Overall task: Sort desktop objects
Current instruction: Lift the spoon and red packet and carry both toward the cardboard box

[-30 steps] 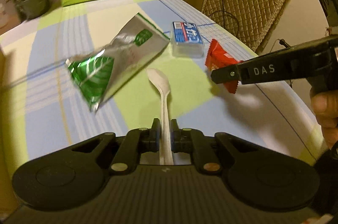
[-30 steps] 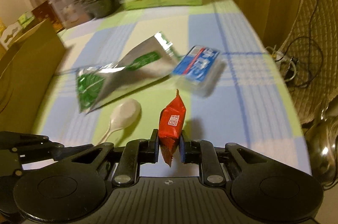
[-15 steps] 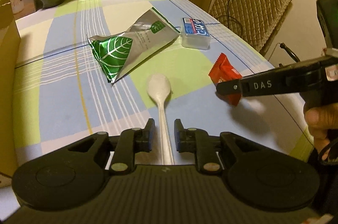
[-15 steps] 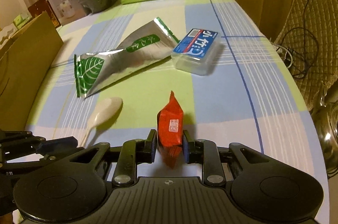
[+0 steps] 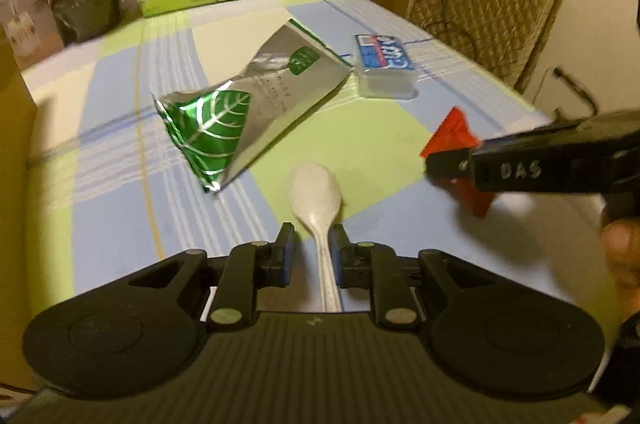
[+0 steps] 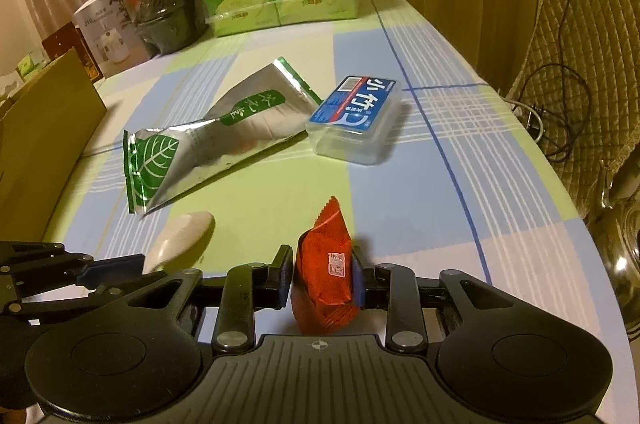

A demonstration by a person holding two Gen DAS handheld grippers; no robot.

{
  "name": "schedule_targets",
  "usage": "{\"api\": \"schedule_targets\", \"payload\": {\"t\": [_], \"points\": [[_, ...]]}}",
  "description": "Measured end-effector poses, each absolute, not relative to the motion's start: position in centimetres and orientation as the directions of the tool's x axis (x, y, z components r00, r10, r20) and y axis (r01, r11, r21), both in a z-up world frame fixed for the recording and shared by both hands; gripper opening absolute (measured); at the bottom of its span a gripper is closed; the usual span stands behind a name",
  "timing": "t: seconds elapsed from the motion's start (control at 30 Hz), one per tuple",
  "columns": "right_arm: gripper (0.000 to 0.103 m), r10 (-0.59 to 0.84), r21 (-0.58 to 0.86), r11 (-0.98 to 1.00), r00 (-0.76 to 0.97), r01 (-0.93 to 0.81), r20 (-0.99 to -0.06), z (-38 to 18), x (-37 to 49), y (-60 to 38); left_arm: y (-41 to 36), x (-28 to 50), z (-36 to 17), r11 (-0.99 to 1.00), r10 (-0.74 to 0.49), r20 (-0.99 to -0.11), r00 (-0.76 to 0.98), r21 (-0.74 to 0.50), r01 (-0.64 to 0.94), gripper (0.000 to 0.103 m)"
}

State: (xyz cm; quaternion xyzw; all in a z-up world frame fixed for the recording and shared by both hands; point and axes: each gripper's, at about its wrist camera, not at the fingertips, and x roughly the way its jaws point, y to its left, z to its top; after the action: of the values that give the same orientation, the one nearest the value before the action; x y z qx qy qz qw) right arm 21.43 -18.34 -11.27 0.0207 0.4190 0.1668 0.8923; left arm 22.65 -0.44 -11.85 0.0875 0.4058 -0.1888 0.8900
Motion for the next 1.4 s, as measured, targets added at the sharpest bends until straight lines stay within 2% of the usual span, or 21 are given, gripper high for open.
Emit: {"api": "schedule_targets", "payload": {"t": [0.07, 0.13, 0.2, 0.4, 0.87, 1.4], "points": [[0.027, 0.311, 0.167, 0.944, 0.599, -0.285, -0.738, -11.3, 21.4, -18.2, -0.7, 22.6, -11.8, 0.912, -0.249, -0.757, 0.604, 0.027, 0.409, 0.008], [0.027, 0.306, 0.154, 0.944, 0.604, -0.291, -0.736, -11.3, 21.3, -18.0, -0.7, 22.5, -11.8, 0.913, -0.247, -0.758, 0.603, 0.028, 0.408, 0.006], [0.022, 0.302, 0.144, 0.944, 0.605, -0.296, -0.737, -11.4, 21.2, -17.9, -0.8, 22.4, -11.8, 0.913, -0.243, -0.759, 0.604, 0.031, 0.407, 0.005], [0.017, 0.300, 0.122, 0.942, 0.623, -0.313, -0.723, -10.8, 20.7, -17.6, -0.3, 21.8, -11.3, 0.924, -0.252, -0.762, 0.597, -0.007, 0.382, 0.004], [0.016, 0.310, 0.137, 0.943, 0.643, -0.304, -0.701, -5.7, 14.3, -18.3, 0.7, 16.9, -6.8, 0.939, -0.272, -0.735, 0.621, -0.061, 0.339, 0.004], [0.016, 0.410, 0.155, 0.898, 0.658, -0.411, -0.631, 0.1, 7.7, -16.1, 3.9, 9.5, 0.1, 0.964, -0.243, -0.674, 0.698, -0.086, 0.253, 0.004]]}}
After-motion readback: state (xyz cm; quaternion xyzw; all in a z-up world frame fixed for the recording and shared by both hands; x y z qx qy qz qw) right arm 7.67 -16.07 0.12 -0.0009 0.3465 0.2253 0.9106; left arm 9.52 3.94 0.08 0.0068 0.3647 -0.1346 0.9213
